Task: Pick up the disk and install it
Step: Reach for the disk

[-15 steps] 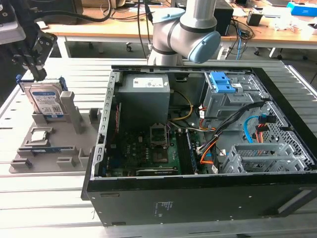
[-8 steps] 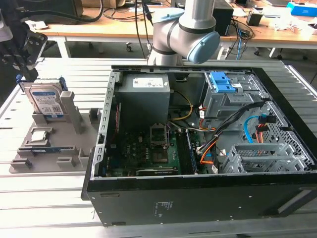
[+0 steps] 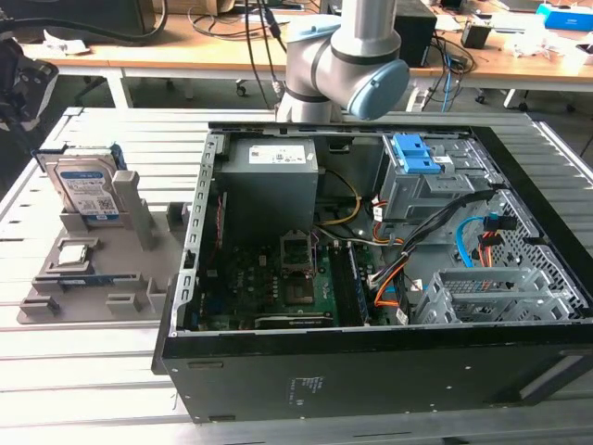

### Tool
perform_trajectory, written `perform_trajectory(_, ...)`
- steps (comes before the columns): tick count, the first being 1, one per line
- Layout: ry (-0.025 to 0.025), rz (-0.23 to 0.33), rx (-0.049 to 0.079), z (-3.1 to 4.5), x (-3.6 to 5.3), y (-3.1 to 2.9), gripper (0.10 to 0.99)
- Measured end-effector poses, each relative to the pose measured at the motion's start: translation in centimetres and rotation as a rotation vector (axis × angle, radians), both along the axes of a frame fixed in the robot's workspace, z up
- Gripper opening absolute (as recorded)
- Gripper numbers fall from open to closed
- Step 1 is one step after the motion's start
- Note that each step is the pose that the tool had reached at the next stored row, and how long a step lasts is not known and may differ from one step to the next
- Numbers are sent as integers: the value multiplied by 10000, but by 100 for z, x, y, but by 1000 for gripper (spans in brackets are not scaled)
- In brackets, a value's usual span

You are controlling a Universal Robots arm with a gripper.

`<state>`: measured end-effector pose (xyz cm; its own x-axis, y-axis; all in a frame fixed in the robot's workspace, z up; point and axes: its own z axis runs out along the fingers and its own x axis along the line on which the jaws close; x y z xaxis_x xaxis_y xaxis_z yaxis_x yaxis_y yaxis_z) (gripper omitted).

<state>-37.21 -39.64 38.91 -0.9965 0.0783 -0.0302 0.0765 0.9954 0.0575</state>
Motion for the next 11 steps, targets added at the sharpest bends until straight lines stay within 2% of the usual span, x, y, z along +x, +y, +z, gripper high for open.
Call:
perform_trajectory(3,0,-2,0,-3,-92,50,106)
perform_trajectory(6,0,-1,0,-7,-228,126,106)
perform_trajectory(9,-2,-1,1,-11,-297,160,106)
perform_trajectory(11,1,1,-1,-10,-307,164,106)
